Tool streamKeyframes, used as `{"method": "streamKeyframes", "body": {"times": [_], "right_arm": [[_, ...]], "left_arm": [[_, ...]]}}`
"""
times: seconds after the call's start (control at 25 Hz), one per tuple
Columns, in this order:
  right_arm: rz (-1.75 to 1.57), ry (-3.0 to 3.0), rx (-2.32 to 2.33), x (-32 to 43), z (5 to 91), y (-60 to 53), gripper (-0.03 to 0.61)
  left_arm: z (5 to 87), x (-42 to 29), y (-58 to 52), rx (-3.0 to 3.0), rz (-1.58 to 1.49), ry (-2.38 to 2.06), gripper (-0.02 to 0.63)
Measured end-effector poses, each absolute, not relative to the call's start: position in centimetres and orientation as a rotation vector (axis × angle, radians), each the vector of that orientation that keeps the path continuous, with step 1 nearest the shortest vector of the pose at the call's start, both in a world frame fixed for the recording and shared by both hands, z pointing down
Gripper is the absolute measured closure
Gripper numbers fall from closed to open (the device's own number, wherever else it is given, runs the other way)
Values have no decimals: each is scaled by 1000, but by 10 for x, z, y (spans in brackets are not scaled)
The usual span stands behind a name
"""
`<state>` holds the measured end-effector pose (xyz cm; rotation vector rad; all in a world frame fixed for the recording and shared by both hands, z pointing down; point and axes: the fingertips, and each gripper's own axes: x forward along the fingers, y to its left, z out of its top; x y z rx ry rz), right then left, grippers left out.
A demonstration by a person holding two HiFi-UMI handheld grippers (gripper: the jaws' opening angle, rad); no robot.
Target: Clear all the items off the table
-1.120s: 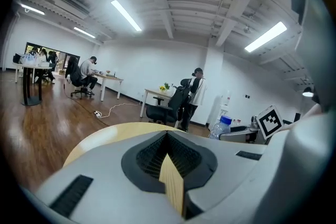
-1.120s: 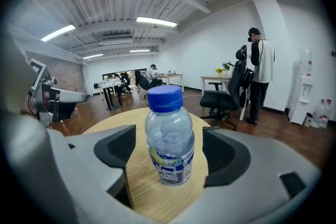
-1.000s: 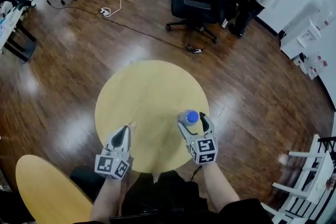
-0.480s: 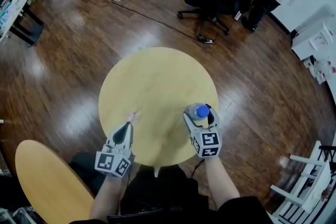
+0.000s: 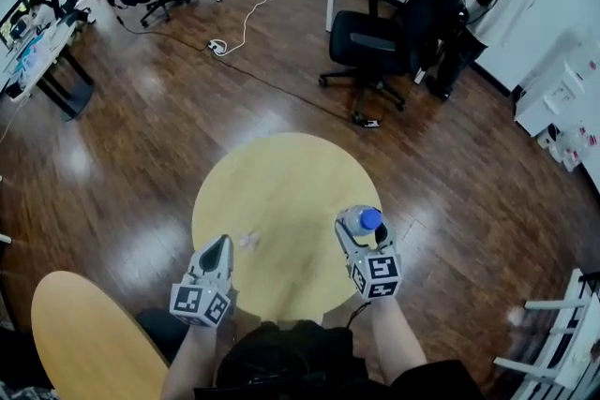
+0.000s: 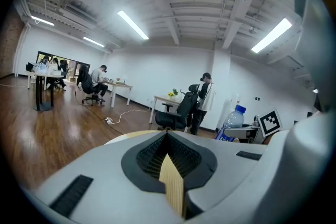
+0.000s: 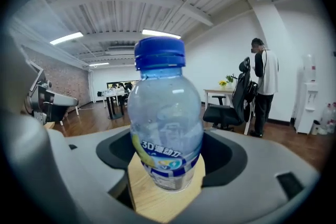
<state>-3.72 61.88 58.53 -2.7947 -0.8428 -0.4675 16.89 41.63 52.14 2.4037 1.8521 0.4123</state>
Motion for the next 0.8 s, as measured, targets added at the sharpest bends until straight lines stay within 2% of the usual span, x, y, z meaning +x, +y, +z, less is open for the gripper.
{"method": "streamKeyframes", "body": {"times": [0.44,0.8], "right_arm": [[-324,-894,-2968,-69,492,641,204],[-310,-551,-3024,-6,511,616,204]], "left_arm": [[470,152,460,2348,188,1900,614],[476,169,385,2611,181,1627,614]]}}
